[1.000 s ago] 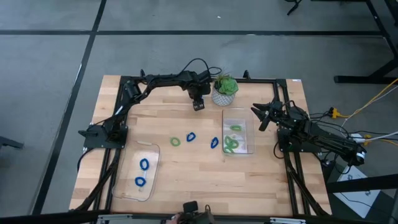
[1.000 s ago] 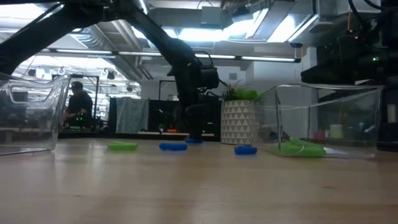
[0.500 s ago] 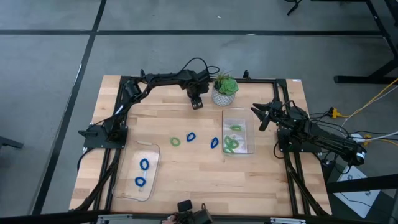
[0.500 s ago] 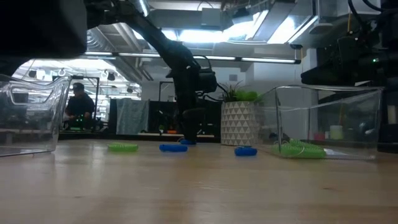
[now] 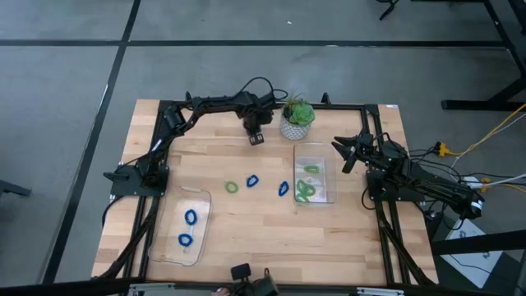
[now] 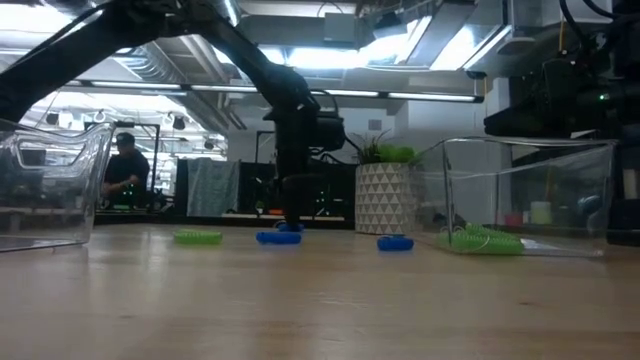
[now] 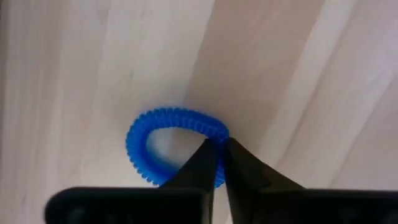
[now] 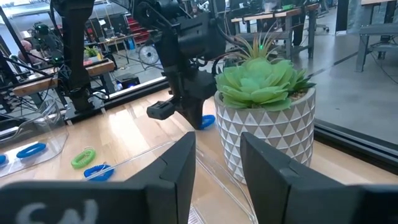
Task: Sort spring keychains
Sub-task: Put the blue spring keychain into the bottom transparent bin
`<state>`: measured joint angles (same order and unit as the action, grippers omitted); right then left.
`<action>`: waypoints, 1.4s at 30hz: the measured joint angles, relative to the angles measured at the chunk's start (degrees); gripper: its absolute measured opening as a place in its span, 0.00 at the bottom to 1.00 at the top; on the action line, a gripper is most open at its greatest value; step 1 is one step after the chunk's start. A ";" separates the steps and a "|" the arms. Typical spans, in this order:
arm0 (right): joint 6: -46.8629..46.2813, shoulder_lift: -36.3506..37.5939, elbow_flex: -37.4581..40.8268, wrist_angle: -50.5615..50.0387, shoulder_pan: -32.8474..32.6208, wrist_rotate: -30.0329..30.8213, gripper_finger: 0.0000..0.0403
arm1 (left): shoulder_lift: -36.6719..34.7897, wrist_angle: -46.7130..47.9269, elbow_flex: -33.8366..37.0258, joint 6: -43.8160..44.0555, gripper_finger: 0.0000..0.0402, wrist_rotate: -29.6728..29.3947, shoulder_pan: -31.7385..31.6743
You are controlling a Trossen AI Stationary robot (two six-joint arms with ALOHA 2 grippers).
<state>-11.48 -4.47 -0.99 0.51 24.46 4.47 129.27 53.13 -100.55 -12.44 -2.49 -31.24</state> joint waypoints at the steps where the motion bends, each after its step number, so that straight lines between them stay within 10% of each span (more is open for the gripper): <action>1: -0.01 0.00 0.00 0.00 -0.01 -0.01 0.31 | -0.27 0.17 0.07 0.27 0.02 -0.42 -0.03; 42: -0.01 0.00 0.00 0.00 -0.01 -0.02 0.31 | -23.21 3.90 -0.11 14.24 0.02 -4.09 1.21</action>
<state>-11.49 -4.47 -0.99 0.51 24.45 4.45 106.06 57.03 -100.66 1.80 -6.59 -30.03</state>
